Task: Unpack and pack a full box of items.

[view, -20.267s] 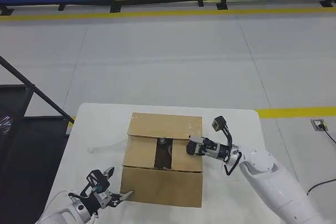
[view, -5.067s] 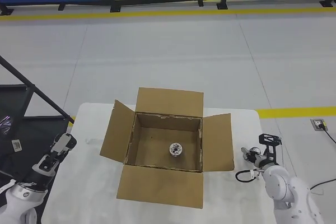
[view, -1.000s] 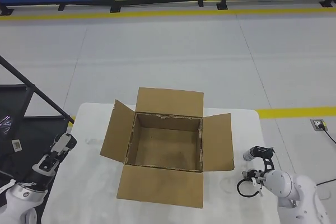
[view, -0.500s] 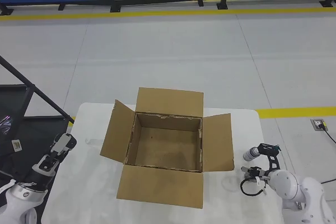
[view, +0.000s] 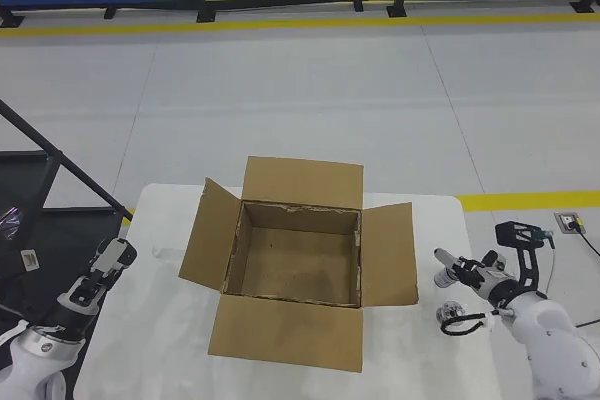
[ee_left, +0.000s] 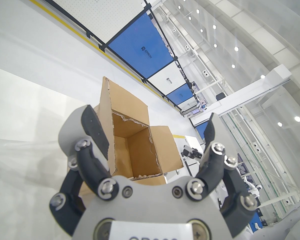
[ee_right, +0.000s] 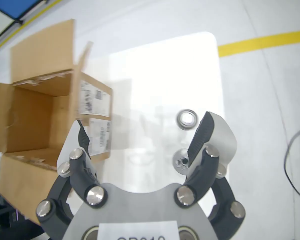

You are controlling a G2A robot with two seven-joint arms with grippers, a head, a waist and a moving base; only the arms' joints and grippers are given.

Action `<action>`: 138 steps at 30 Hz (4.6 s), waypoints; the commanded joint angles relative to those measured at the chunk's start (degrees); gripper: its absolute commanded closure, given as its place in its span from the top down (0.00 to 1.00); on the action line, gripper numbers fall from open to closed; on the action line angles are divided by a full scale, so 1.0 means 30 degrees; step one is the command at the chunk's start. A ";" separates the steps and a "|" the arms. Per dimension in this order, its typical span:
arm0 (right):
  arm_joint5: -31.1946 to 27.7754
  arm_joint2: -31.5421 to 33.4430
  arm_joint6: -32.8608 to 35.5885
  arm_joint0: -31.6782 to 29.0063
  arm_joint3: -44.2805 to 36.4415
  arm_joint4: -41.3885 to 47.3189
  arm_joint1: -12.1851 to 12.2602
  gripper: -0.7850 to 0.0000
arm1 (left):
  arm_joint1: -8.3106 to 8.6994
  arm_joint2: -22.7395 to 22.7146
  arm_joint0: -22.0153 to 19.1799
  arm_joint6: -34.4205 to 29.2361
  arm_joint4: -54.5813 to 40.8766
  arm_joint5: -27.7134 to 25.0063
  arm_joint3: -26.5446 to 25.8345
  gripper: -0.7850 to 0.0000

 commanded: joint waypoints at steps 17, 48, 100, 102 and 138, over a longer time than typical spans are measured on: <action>-0.2661 -0.6069 0.3368 0.9667 0.9857 0.2838 0.0088 1.00 | 0.0000 0.0000 0.0000 0.0000 0.0000 0.0000 0.0000 1.00; -0.0173 -0.3979 0.2157 0.4875 0.3196 0.1114 0.0920 1.00 | 0.0000 0.0000 0.0000 0.0000 0.0000 0.0000 0.0000 1.00; -0.6484 -0.0955 -0.2453 -0.1662 0.8673 -0.3683 0.2003 0.49 | 0.0000 0.0000 0.0000 0.0000 0.0000 0.0000 0.0000 1.00; -0.7063 -0.0955 -0.2265 -0.1513 0.8867 -0.3374 0.2060 0.43 | 0.0000 0.0000 0.0000 0.0000 0.0000 0.0000 0.0000 1.00; -0.0688 -0.8872 0.2339 0.6931 0.0165 -0.0873 0.2170 0.00 | 0.0000 0.0000 0.0000 0.0000 0.0000 0.0000 0.0000 1.00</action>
